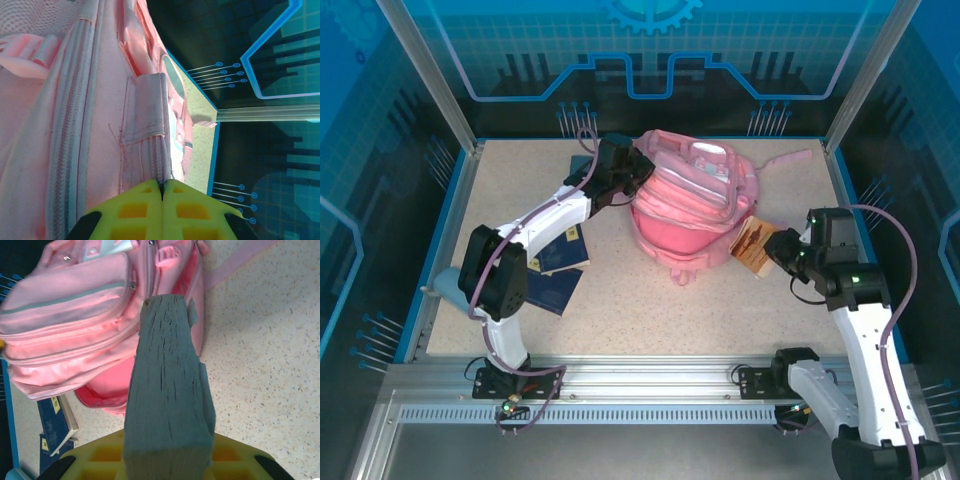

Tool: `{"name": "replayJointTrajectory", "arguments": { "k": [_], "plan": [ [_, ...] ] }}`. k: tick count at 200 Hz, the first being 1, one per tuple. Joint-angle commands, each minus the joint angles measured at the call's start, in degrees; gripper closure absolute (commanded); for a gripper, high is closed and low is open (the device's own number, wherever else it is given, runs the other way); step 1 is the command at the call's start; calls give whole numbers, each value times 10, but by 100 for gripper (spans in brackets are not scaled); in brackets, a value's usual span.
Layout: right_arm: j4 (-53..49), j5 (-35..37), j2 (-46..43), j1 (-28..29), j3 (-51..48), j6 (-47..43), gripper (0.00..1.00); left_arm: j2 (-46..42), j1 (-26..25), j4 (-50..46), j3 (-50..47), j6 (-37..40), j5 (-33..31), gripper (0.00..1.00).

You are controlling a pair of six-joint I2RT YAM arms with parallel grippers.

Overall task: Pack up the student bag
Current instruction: Place the book in the student bag.

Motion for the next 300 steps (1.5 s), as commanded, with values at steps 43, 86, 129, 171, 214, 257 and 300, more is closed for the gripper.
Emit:
{"name": "replayJointTrajectory", "arguments": {
  "k": [43,86,129,171,214,257,300],
  "plan": [
    [177,-160,32,-9,-89,124,78,-15,-11,63,47,0,15,100],
    [413,-177,39,-12,-173,264,79,-31,-19,63,38,8,23,100],
    [502,-158,52,-23,-164,288,79,-41,-23,44,22,18,31,100],
    [518,-136,21,-30,-168,292,79,-51,-23,36,-28,23,39,100],
    [583,-137,8,-30,-218,326,79,-63,-22,12,-71,69,83,92],
    [599,-133,-4,-30,-243,332,79,-92,-23,-87,-85,280,101,41],
    [599,-140,5,-30,-237,325,79,-106,-28,-158,-71,544,135,24]
  ]
}}
